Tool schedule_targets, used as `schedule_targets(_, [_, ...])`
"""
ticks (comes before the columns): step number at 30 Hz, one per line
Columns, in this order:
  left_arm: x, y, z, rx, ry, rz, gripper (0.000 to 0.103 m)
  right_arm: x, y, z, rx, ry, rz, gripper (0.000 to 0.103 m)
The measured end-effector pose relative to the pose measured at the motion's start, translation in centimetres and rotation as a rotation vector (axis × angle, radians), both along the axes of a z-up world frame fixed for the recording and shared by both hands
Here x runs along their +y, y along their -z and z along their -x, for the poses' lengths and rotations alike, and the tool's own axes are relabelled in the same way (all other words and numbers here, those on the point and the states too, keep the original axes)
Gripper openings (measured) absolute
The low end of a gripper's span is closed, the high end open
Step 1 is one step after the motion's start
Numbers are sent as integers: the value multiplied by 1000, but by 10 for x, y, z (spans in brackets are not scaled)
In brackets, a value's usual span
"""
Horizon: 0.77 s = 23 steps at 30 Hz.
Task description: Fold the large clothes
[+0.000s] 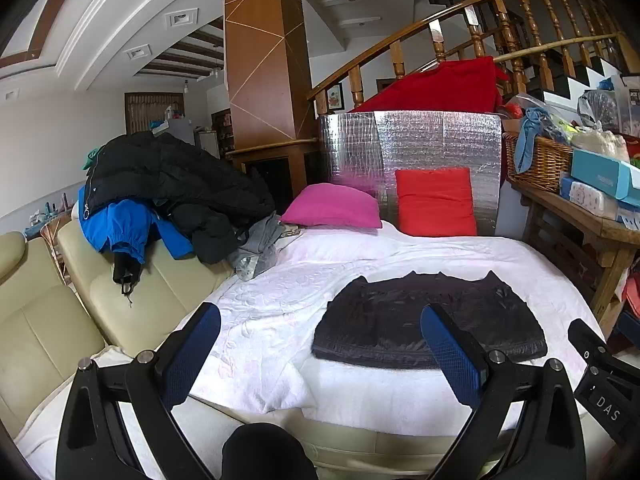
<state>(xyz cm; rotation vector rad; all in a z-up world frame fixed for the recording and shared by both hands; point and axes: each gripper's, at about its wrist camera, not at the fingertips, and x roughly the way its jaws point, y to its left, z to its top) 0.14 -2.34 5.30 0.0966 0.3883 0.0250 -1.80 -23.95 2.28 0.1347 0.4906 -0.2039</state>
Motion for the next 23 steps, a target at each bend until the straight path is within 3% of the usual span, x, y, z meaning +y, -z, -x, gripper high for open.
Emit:
schedule_targets(15, [3,4,-17,25,-1,-1,100,-3,-8,-20,-4,2,30,86])
schedule_targets(21, [-2,5,-44,53,78,18,100,-11,-6,-50,15,-5,54,86])
schedule_targets(23, [4,3,-70,80,91,48,100,-27,-4,-65,26,13,57,86])
